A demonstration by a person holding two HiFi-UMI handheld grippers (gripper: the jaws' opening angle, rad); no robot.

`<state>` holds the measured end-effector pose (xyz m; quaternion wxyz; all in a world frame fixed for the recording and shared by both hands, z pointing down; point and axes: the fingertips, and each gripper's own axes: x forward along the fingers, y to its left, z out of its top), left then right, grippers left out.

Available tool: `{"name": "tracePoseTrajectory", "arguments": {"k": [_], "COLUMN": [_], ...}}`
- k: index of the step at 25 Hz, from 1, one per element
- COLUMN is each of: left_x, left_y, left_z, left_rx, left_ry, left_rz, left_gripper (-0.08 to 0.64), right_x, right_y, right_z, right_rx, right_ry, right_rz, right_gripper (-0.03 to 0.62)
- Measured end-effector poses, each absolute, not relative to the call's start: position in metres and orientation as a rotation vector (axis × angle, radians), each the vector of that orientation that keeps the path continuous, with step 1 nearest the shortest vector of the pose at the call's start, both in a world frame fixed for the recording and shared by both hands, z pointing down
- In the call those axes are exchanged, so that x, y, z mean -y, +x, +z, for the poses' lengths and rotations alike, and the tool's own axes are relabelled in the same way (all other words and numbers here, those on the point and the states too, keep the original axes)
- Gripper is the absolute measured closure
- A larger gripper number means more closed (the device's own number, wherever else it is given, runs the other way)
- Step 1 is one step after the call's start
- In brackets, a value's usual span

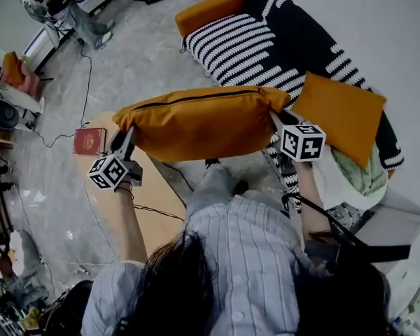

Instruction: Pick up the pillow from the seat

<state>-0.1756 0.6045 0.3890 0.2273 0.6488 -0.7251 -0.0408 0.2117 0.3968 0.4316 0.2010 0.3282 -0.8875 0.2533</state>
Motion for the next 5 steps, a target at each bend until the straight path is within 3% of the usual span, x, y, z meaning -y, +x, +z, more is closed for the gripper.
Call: {"name": "tracePoseTrajectory", "arguments": {"k": [5], "left_x": [-0.626], "left_y": [-0.166], "left_z": [0.384], "left_rx": [1.988], "left_ry": [1.789], "left_rz": [-0.106], "left_gripper": [0.400], "right_x": [-0.414], "right_y": [0.220], "right_z": [0.425], "right_rx": [2.478], "right_ry": [0.925], "right_rz": [0.698], "right_gripper": [0.517]}}
